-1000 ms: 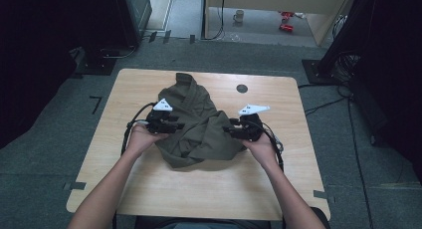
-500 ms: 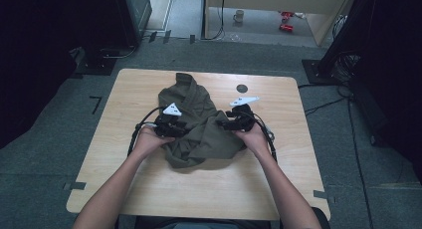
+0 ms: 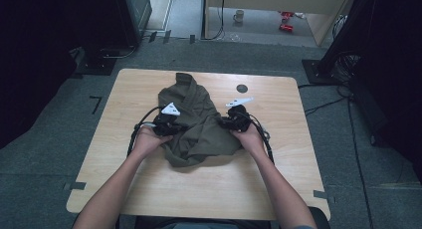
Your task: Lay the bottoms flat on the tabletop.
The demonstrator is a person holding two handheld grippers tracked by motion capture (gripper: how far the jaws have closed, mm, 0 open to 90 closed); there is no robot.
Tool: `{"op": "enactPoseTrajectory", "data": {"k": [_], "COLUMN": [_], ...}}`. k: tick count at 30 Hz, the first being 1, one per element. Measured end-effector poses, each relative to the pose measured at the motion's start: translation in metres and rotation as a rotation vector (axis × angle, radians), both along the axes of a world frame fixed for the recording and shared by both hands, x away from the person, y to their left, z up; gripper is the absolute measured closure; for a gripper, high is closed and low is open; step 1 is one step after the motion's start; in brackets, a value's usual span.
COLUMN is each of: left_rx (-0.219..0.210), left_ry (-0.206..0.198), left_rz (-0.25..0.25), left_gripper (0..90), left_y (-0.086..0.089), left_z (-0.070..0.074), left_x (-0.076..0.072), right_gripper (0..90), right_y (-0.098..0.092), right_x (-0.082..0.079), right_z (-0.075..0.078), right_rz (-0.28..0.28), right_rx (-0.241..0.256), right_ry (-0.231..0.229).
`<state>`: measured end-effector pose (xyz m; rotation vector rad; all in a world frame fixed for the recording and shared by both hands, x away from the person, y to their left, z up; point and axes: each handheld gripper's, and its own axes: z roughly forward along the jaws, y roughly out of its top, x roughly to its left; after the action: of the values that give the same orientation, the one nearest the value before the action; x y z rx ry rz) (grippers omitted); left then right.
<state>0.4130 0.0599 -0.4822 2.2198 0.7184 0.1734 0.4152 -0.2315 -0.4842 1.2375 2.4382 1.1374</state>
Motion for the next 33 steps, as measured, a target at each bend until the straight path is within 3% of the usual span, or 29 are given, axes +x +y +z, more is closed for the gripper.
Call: {"op": "enactPoseTrajectory", "data": {"k": [6,12,19,24,28,33], "left_rx": [-0.047,-0.099,-0.103,-0.086,-0.071,-0.059], "left_ry": [-0.024,-0.039,-0.023,0.016,0.028,0.078], "left_rz": [0.083,0.184,0.280,0.305,0.290,0.256], "left_gripper": [90.0,90.0,90.0,90.0,90.0,89.2], "left_y": [0.025,0.061,0.095,0.104,0.105,0.104], "left_z": [0.013,0.024,0.022,0.014,0.011,0.003], "left_x": [0.002,0.001,-0.003,-0.005,-0.013,-0.025], "right_gripper": [88.4,88.4,88.4,88.3,88.0,82.5], "right_y": [-0.015,-0.037,-0.069,-0.089,-0.105,-0.111], "right_x": [-0.005,-0.015,-0.027,-0.037,-0.045,-0.052], "right_z": [0.011,0.015,0.014,0.012,0.007,0.003], "right_rz": [-0.023,-0.062,-0.123,-0.163,-0.205,-0.197], "right_rx": [-0.032,-0.058,-0.052,-0.057,-0.022,-0.036], "right_ry": [-0.013,-0.028,-0.034,-0.031,0.008,0.012]}}
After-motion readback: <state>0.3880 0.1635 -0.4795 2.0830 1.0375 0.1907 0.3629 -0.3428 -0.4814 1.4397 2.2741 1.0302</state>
